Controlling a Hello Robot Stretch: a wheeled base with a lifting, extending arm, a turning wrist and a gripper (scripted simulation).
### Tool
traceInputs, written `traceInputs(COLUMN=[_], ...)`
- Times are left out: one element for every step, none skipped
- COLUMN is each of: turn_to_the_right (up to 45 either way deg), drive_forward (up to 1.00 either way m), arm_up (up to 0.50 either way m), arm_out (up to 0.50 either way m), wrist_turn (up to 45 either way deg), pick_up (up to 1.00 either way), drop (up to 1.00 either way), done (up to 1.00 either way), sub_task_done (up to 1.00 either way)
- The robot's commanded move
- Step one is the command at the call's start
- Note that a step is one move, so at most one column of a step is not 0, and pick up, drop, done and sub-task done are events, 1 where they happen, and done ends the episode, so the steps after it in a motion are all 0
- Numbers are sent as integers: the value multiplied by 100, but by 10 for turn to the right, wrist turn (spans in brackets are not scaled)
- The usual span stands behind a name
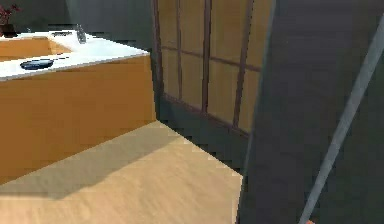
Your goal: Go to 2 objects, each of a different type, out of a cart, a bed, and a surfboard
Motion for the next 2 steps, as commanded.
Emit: traceInputs(turn_to_the_right=[-420,0], drive_forward=[0,75], arm_up=[0,0], arm_out=[0,0], wrist_turn=[0,0], pick_up=[0,0], drop=[0,0], done=[0,0], sub_task_done=[0,0])
